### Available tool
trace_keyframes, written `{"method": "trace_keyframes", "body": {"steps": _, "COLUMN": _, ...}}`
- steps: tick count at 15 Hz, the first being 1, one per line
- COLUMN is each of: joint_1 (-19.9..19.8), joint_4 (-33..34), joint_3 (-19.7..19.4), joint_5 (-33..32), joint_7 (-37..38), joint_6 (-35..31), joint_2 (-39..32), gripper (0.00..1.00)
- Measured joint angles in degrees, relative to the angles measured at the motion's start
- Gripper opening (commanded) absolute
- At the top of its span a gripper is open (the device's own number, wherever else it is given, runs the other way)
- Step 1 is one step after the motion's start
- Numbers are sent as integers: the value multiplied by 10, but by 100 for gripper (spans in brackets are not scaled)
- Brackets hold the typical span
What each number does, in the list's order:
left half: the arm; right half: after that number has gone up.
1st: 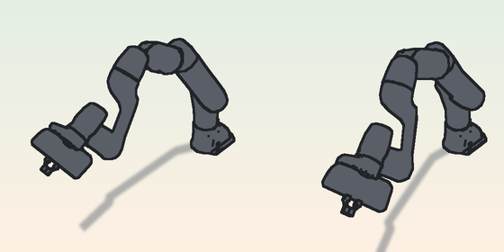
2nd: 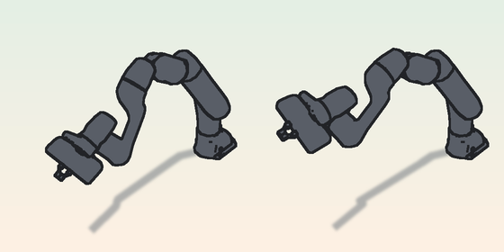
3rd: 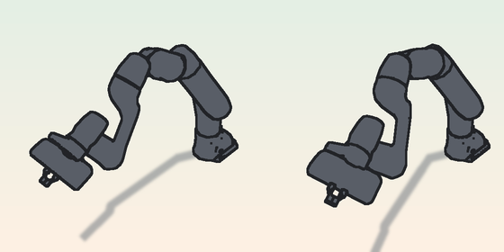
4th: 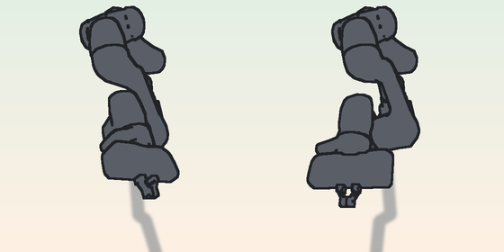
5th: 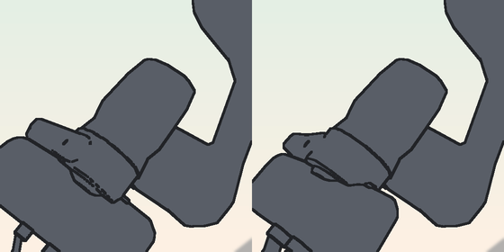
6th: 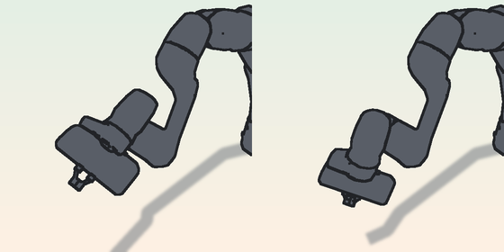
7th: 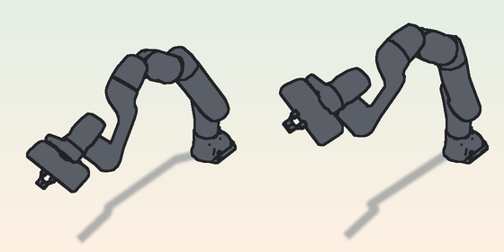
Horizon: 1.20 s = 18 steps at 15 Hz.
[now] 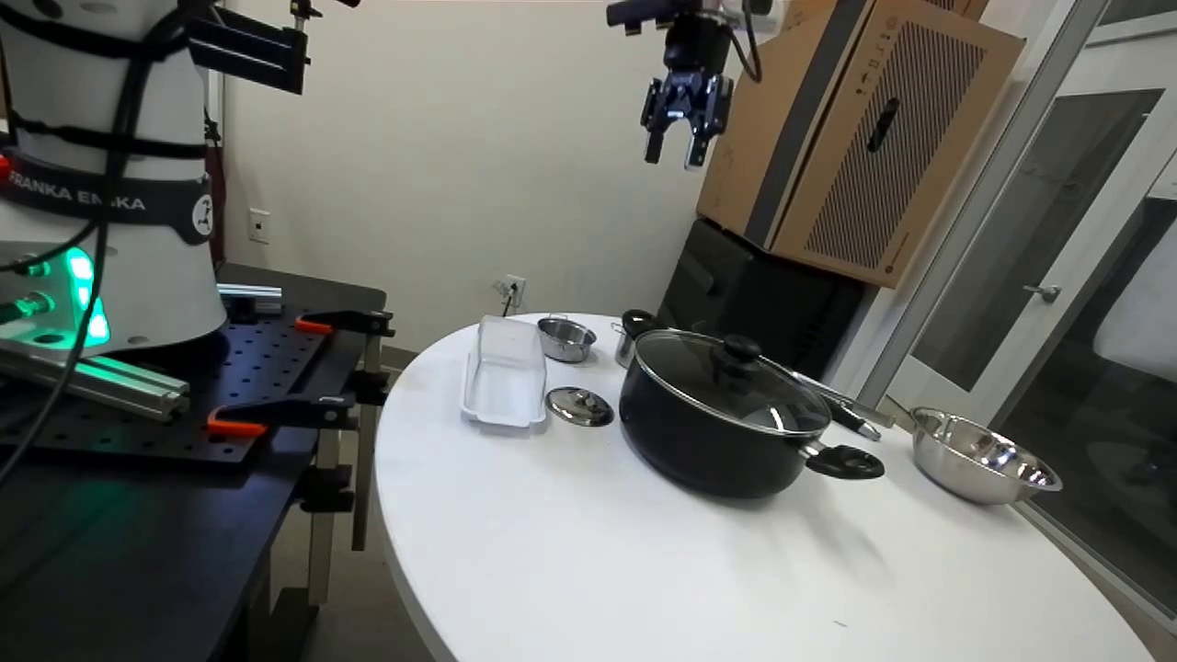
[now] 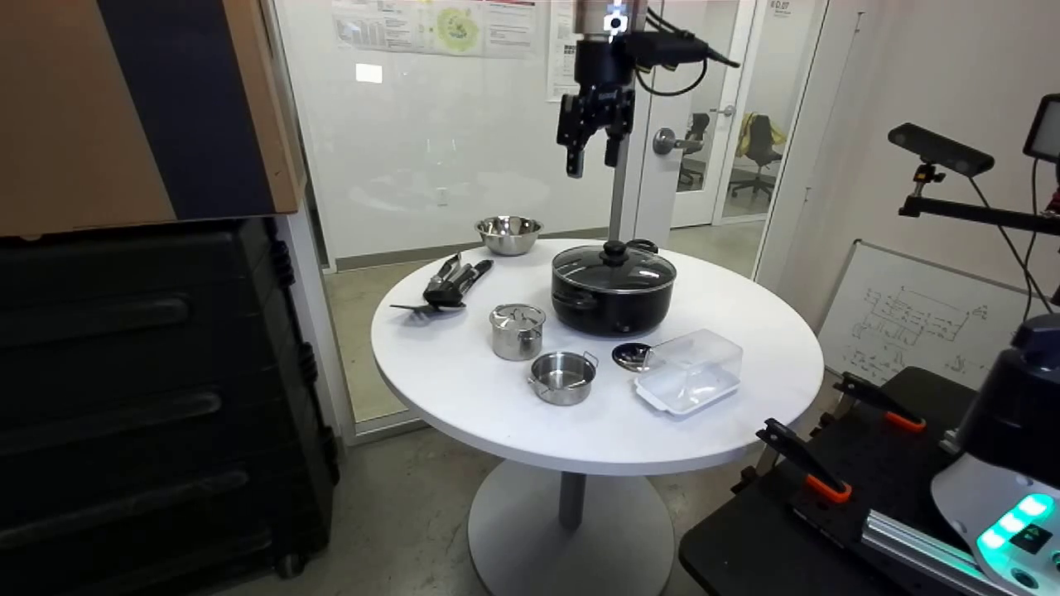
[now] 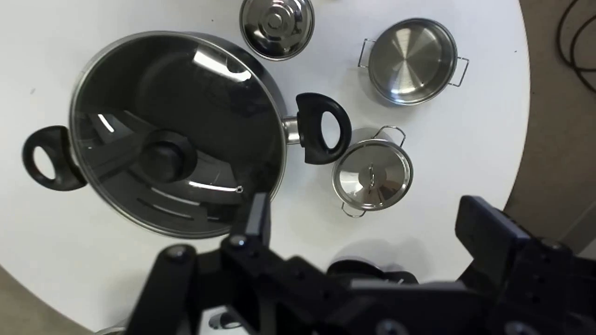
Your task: Remove the lid from the pot and put it on the table
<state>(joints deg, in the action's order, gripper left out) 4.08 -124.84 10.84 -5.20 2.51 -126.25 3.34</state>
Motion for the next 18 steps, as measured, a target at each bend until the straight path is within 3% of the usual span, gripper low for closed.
{"method": "trace_keyframes", "body": {"steps": 8, "joint_1": 27, "joint_4": 126, "joint_3": -6, "joint_5": -6, "joint_7": -2, "joint_6": 4, "joint_2": -193, "gripper": 100}}
{"method": "trace_keyframes", "body": {"steps": 13, "joint_1": 58, "joint_4": 175, "joint_3": -22, "joint_5": -25, "joint_7": 25, "joint_6": 4, "joint_2": -255, "gripper": 100}}
{"method": "trace_keyframes", "body": {"steps": 18, "joint_1": 66, "joint_4": 188, "joint_3": -28, "joint_5": -28, "joint_7": 33, "joint_6": 5, "joint_2": -264, "gripper": 100}}
